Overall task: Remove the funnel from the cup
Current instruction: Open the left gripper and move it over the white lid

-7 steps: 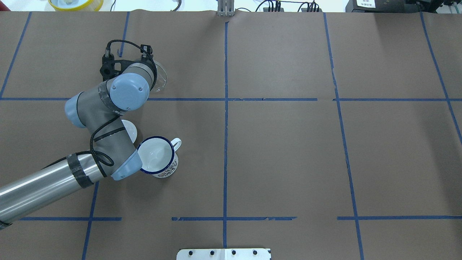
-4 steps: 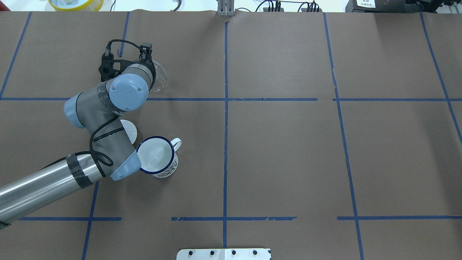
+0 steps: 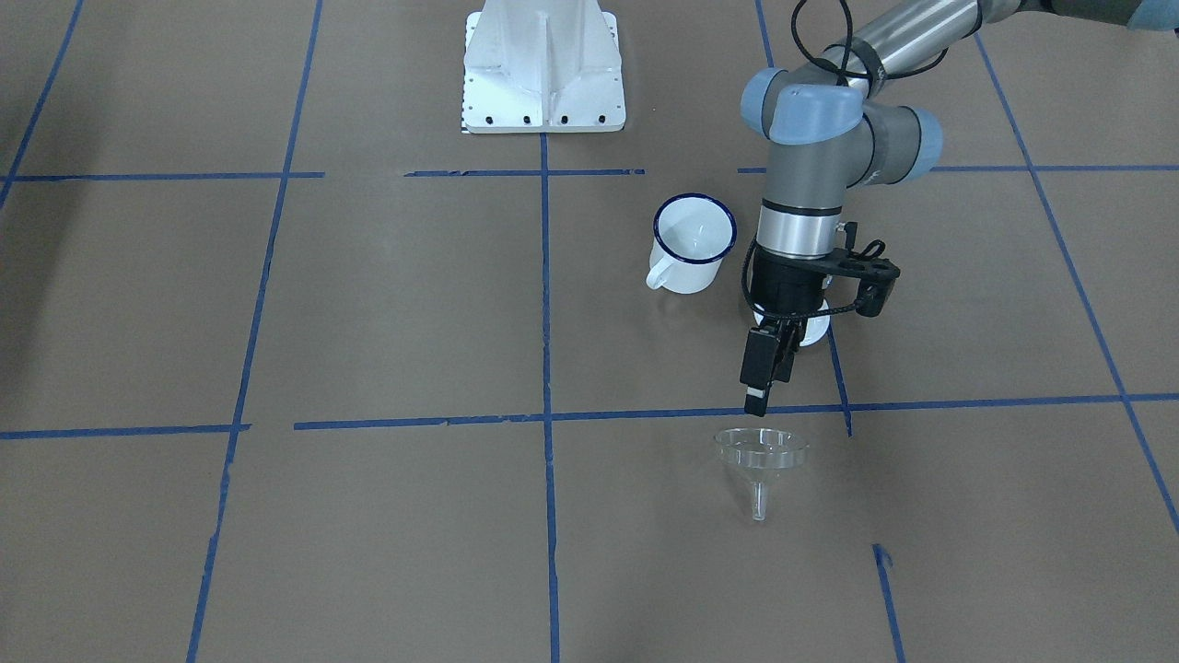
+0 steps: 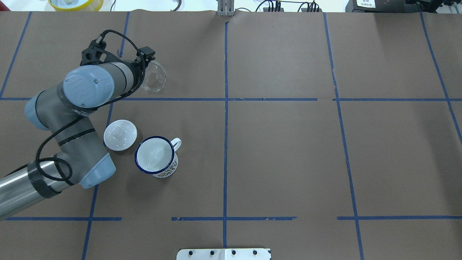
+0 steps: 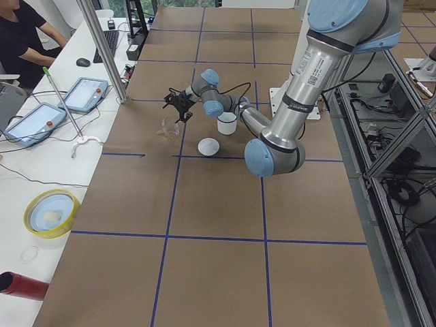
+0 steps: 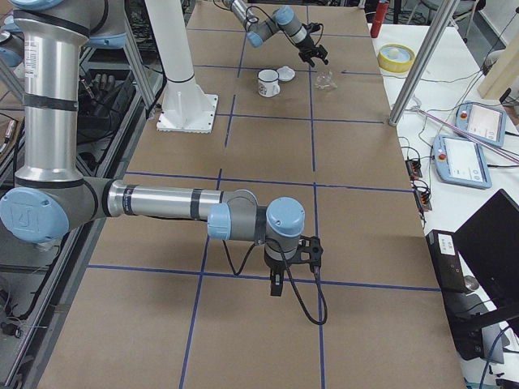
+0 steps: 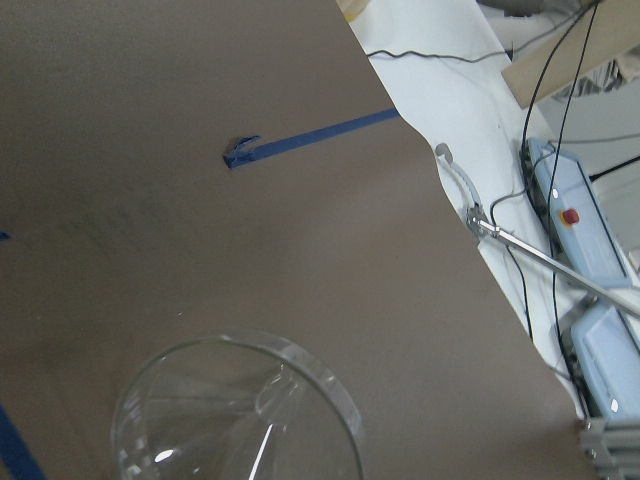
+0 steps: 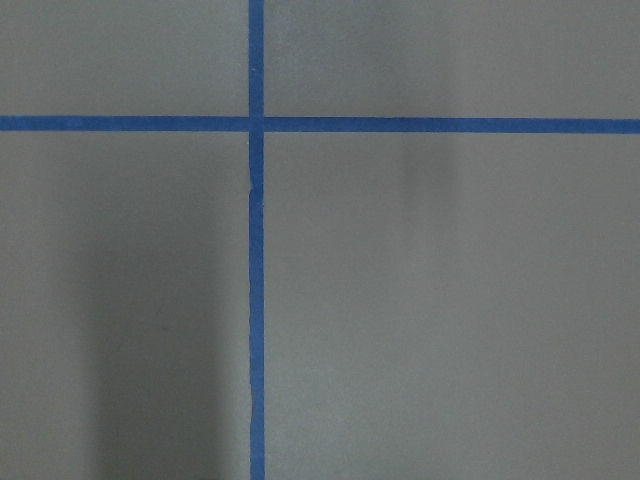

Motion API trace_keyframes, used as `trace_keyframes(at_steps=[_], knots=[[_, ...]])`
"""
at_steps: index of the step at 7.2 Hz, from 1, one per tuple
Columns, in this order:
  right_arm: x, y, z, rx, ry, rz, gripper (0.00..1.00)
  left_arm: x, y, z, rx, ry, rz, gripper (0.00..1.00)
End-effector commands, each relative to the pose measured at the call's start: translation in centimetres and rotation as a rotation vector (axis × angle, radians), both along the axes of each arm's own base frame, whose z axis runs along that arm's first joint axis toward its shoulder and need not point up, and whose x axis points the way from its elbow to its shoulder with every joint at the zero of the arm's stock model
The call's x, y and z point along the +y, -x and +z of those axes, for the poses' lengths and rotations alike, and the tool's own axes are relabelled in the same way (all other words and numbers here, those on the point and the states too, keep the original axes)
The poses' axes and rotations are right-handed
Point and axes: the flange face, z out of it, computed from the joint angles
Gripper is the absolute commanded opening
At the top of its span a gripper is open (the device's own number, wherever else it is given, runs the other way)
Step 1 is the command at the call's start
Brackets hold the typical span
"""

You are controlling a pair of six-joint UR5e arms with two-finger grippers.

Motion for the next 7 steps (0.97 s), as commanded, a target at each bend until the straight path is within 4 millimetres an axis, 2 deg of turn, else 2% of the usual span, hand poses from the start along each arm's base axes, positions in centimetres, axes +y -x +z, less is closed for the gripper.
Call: trace_keyframes(at_steps=[1,2,3,4,6,7], knots=[[-0.1,0.0,-0.1,0.000,-0.002,0.000,1.00,1.3,3.8,-1.1,-0.140,-0.053,0.260,1.00],[0.0,0.0,0.0,0.000,0.000,0.000,1.00,1.5,4.5,-0.8,-0.182,-0.069,0.429,1.00],[0.0,0.0,0.1,0.000,0.001,0.000,1.00,2.0,4.8,0.0,-0.295,-0.145,0.563,1.00],[0.0,0.0,0.0,0.000,0.000,0.000,1.00,2.4,4.5,1.2,-0.334,-0.187,0.667,1.00],[0.0,0.0,0.0,0.000,0.000,0.000,1.00,3.6,5.0,5.7,-0.390,-0.222,0.776,1.00],[-0.1,0.0,-0.1,0.000,-0.002,0.000,1.00,4.0,5.2,7.0,-0.385,-0.233,0.775,1.00]])
